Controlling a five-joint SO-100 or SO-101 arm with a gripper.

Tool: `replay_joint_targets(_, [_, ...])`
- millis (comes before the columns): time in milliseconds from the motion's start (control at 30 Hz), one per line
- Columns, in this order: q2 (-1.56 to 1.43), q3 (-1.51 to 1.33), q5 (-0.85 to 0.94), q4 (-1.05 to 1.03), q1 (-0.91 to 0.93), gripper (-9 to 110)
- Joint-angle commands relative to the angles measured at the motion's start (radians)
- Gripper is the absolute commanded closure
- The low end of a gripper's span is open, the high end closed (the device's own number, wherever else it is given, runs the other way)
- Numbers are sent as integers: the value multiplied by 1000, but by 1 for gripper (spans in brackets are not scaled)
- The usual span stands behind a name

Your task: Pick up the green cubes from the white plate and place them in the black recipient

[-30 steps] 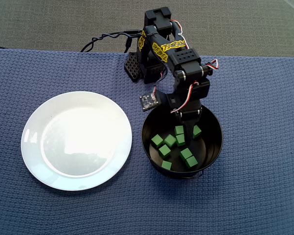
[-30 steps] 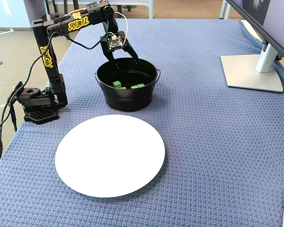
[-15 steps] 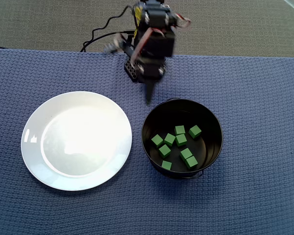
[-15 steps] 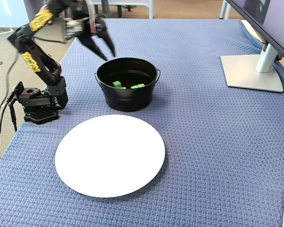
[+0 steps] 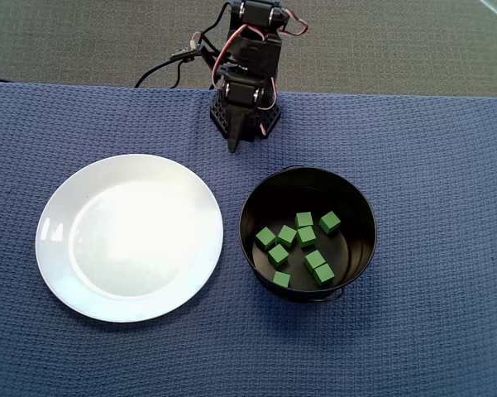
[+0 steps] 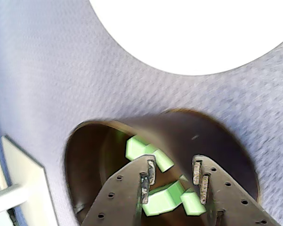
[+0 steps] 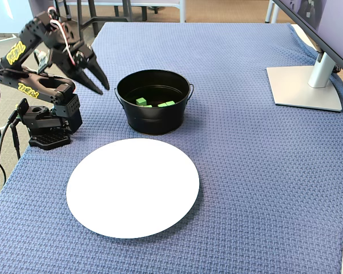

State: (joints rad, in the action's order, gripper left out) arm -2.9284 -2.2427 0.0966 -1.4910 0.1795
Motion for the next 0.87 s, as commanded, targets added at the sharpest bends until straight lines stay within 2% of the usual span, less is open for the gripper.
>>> replay_joint_targets(0, [-104, -149, 21, 35, -5, 102])
replay_joint_targets(233, [-195, -328, 77, 94, -3, 102])
replay_joint_targets(833, [-215, -342, 87, 75, 8, 102])
